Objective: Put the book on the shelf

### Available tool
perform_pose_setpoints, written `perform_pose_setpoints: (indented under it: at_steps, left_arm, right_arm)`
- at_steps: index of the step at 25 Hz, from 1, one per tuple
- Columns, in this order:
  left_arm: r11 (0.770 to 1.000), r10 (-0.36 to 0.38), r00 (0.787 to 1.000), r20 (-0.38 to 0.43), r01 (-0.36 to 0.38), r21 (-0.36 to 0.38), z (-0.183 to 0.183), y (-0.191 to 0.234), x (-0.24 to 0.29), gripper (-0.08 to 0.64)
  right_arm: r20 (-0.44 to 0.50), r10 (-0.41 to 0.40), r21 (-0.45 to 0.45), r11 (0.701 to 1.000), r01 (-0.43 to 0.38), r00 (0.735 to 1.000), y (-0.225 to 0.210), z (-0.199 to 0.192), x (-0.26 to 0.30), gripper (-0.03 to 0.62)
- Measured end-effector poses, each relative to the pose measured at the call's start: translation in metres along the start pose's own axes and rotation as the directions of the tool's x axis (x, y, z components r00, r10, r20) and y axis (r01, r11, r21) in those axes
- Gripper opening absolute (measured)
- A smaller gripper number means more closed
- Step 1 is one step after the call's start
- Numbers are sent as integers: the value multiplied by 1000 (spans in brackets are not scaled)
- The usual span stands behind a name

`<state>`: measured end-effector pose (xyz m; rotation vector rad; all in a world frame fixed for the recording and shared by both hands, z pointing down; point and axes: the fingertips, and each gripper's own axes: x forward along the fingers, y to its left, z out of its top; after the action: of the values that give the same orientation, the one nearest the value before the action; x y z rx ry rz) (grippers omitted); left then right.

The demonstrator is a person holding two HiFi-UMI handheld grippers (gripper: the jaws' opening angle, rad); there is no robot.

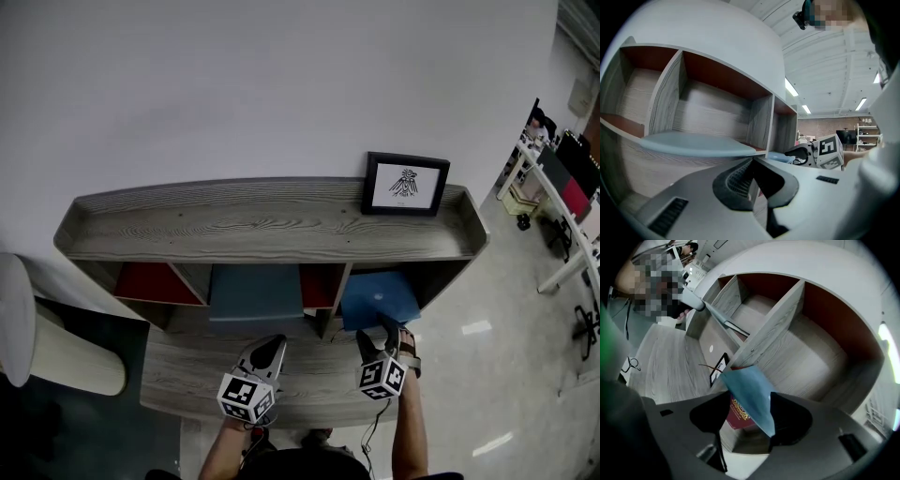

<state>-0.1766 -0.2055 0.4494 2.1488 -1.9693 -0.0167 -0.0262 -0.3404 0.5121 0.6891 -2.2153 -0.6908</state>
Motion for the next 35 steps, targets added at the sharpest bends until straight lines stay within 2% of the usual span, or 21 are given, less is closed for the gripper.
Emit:
perform_pose_setpoints:
  at_steps: [4,9,12,16,17,19,22,28,30,35]
  left_arm:
    - [1000,-13,1000,15,13,15,8,0,-10,6]
    - [999,-28,999,20,28,30,16,3,-26,6]
    - [999,-39,999,25,38,37,22,3,-36,6]
    - [997,-56,998,40,54,54,36,4,-48,6]
    - [997,-63,997,45,60,57,40,3,-52,6]
    - [995,-80,995,57,77,65,46,1,-59,6]
    - [992,-109,992,64,104,74,51,0,-68,6]
    - [984,-163,985,48,159,82,49,2,-83,6]
    - [980,-185,982,43,181,82,46,2,-89,6]
    - [969,-235,972,27,232,88,41,2,-105,6]
  right_arm:
    - [57,-45,180,983,34,997,-6,12,-18,273]
    - [165,-147,390,918,72,975,-22,39,-48,258]
    - [218,-226,527,846,81,949,-30,54,-67,215]
    - [283,-285,699,715,7,916,-35,70,-90,175]
    - [293,-297,722,692,-7,909,-35,74,-96,166]
    - [303,-330,748,664,-9,894,-35,82,-107,140]
    - [303,-365,769,640,1,880,-30,95,-121,109]
    - [275,-368,771,636,25,888,3,106,-135,64]
    - [252,-363,779,626,35,897,17,108,-139,60]
    - [204,-390,787,610,86,898,42,109,-151,46]
